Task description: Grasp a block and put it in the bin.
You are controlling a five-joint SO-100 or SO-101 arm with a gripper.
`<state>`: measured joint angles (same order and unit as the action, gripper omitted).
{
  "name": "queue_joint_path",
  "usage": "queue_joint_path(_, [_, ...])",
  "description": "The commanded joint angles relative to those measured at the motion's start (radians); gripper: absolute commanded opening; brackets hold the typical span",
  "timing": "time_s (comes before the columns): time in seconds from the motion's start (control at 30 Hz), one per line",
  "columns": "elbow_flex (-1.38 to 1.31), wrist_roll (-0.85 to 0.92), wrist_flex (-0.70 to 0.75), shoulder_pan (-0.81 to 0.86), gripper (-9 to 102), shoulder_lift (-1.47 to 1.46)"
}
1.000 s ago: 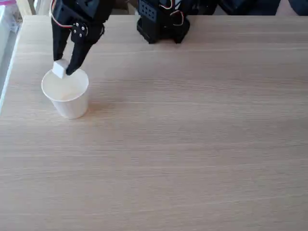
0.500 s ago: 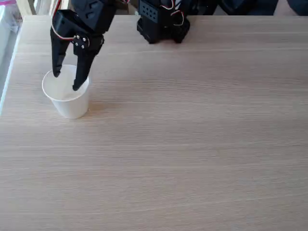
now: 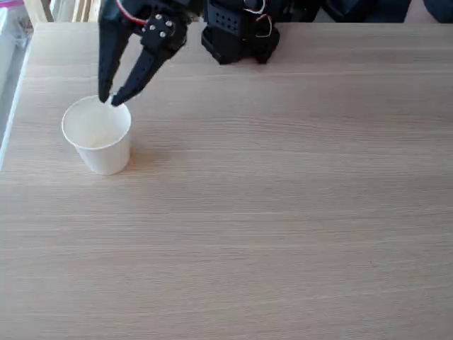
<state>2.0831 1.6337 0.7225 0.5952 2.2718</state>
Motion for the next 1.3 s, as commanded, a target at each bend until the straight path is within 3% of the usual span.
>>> queue_joint_path(0.0, [0.087, -0.049, 0.028, -0.103, 0, 0.156])
queue_joint_path(0.5, [0.634, -0.112, 0.364, -0.627, 0, 0.799])
queue_joint_path(0.83, [0.881, -0.084, 0.551, -0.68, 0, 1.058])
queue_joint_path(1.27, [1.022, -0.086, 0.58, -0.69, 0, 1.058])
